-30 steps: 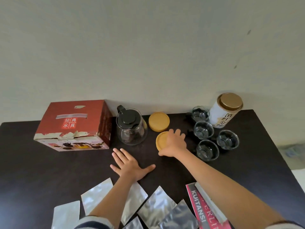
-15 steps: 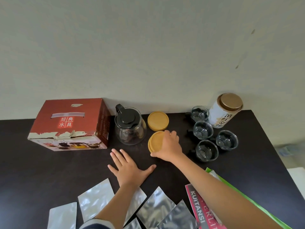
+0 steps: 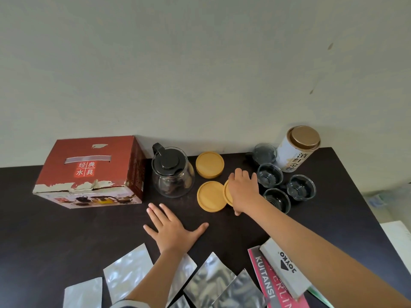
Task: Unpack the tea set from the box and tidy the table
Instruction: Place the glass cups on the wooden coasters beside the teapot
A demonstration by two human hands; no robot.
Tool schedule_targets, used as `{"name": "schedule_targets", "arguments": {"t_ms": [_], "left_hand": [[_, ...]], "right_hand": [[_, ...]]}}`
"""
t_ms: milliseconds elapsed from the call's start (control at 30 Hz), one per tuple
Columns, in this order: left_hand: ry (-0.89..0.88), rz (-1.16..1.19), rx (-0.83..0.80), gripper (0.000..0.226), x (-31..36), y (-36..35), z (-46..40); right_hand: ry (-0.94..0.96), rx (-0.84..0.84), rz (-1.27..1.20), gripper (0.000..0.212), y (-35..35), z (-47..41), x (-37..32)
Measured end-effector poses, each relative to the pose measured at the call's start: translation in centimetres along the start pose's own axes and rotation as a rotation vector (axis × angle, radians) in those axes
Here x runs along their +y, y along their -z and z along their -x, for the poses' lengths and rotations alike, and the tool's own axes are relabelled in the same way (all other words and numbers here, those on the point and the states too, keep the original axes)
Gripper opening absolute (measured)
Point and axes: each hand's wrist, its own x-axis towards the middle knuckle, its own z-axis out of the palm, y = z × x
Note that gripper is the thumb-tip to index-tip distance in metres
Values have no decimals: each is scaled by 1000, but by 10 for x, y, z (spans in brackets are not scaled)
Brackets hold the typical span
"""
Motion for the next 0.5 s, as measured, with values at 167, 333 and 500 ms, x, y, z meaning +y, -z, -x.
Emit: {"name": "schedule_targets", "arguments": {"t_ms": [167, 333, 500], "left_hand": [[-21, 13, -28, 151, -3, 3, 0], [-94, 13, -21, 145, -15, 1, -1], [-131, 17, 39, 134, -25, 3, -1]], "right_hand": [[40, -14, -39, 119, -3, -2, -7], [49, -16, -95, 119, 0, 0, -11], [-27, 22, -44, 119, 4, 5, -6]]}}
